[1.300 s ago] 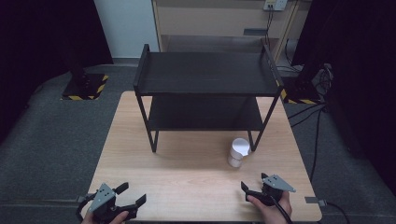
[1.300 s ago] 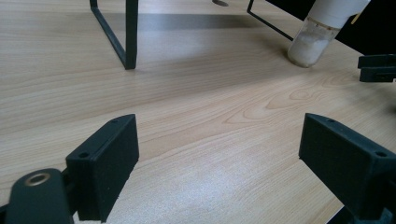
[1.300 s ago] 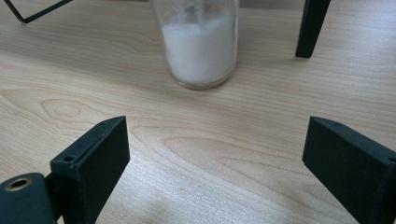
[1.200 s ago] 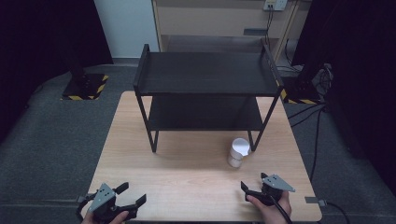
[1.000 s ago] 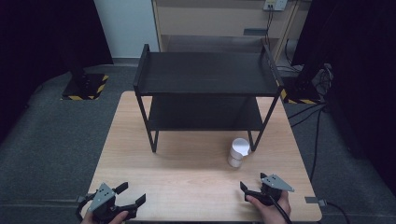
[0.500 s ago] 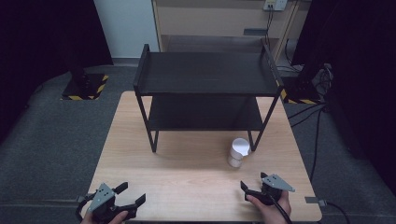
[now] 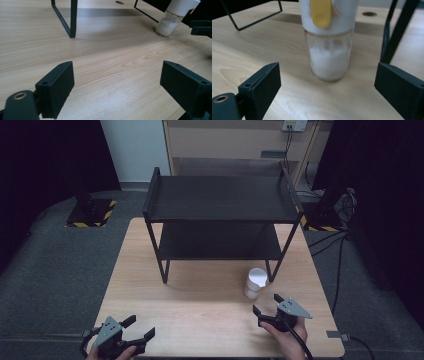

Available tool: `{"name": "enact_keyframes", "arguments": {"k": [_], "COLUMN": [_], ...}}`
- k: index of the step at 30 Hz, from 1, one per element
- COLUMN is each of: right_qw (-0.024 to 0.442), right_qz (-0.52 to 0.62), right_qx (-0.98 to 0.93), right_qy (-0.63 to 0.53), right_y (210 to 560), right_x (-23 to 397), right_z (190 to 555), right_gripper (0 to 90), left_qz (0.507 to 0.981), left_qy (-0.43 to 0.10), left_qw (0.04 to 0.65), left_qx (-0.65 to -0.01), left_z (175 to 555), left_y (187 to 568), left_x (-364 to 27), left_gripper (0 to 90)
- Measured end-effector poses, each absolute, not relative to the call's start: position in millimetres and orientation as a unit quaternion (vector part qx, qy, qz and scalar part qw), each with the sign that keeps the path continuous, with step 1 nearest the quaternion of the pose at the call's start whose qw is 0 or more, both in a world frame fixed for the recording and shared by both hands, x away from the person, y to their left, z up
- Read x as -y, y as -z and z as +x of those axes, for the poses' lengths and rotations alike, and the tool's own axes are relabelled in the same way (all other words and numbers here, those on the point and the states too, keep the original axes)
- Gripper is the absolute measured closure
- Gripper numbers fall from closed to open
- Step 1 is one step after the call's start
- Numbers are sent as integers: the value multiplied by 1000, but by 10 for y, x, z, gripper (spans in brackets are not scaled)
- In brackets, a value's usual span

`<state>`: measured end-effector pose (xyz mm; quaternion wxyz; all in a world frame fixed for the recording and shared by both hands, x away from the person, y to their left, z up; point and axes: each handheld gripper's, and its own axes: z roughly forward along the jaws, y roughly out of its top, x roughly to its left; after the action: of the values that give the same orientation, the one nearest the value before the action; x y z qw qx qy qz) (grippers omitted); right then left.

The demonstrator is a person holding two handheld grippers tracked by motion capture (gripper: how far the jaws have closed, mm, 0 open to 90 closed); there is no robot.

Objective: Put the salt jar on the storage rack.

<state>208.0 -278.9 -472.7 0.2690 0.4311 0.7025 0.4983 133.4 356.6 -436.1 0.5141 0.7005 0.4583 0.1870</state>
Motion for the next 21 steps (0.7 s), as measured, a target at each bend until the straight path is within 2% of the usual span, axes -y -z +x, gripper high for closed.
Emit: {"name": "enact_keyframes", "arguments": {"k": [14,21], "right_qw": [285,285], "right_qz": [400,397], "right_qx": [-696,-698], "right_qy": [-524,-523], "right_y": [4867,4882], "right_x": [2645,2604], "right_z": [2601,2682], "right_gripper": [77,97], "left_qz": [696,699], "left_qy": [-189,-183], "left_qw": [513,514], "left_qx": [-465,-462], "left_z": [1340,1362], "left_y": [4368,4372], "left_x": [-3593,-3591], "left_gripper": [112,112]}}
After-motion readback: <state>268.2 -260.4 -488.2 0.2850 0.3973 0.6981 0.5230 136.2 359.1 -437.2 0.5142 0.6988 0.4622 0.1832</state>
